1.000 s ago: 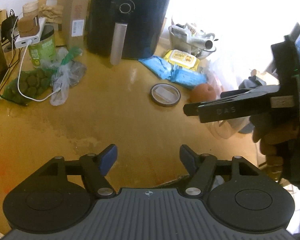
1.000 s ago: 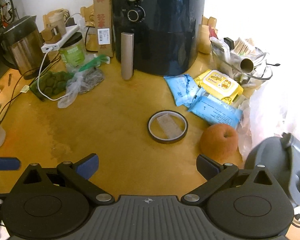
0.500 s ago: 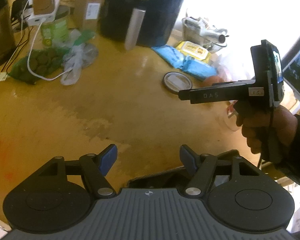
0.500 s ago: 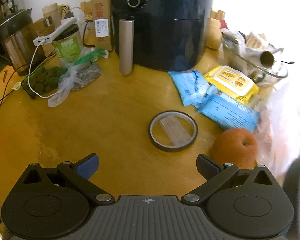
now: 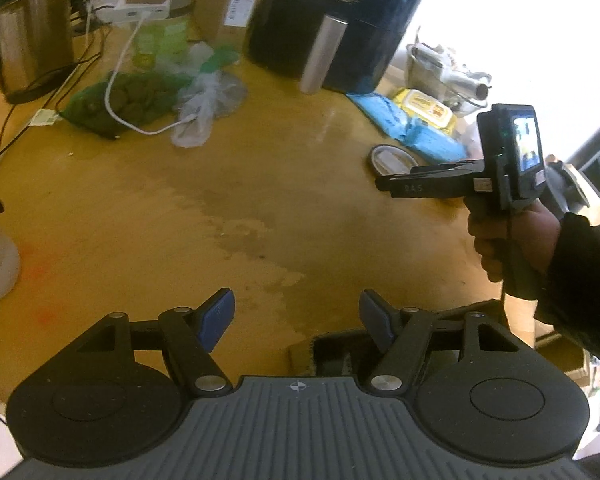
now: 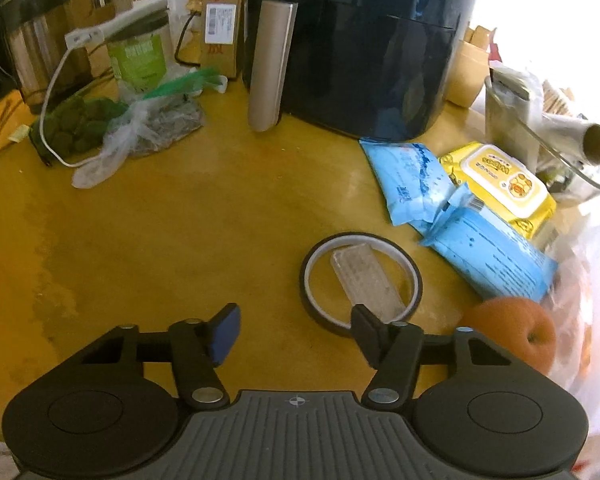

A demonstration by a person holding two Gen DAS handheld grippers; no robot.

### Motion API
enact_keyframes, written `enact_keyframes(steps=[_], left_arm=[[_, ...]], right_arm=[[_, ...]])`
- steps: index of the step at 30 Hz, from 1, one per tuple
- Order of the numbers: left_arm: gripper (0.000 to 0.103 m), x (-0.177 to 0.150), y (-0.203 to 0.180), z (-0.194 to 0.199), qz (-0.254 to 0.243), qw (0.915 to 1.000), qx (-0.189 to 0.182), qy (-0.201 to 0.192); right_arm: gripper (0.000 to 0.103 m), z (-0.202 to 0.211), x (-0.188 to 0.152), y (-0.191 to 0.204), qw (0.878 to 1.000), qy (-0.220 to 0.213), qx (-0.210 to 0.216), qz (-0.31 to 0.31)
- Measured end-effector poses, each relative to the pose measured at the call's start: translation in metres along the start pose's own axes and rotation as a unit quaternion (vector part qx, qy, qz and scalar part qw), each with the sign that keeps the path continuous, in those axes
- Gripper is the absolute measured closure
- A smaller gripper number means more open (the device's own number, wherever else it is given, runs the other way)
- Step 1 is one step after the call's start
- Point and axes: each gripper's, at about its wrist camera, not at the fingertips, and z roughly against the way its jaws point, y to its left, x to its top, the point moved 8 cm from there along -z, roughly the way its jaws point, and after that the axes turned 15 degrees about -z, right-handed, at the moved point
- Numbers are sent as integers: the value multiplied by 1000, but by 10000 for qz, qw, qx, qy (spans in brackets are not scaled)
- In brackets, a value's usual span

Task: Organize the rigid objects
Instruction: 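Grasp the black-rimmed clear ring by its rim with the right gripper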

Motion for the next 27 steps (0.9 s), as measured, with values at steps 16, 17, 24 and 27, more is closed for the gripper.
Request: enact_keyframes(steps=[16, 17, 24, 27], left_arm=[[35, -16, 20, 7, 321, 9993, 144, 128], [35, -14, 19, 6, 291, 9994, 135, 114], [35, -6, 8, 0, 153, 9999, 25, 70], [35, -4, 3, -3, 90, 9999, -23, 72]], right_arm=[[94, -32, 3, 5, 9989, 401, 136, -214], [94, -31, 1, 7, 9987, 432, 164, -235], [94, -15, -20, 33, 9956, 697, 566, -264], [94, -8, -28, 47, 9937, 802, 752, -218]])
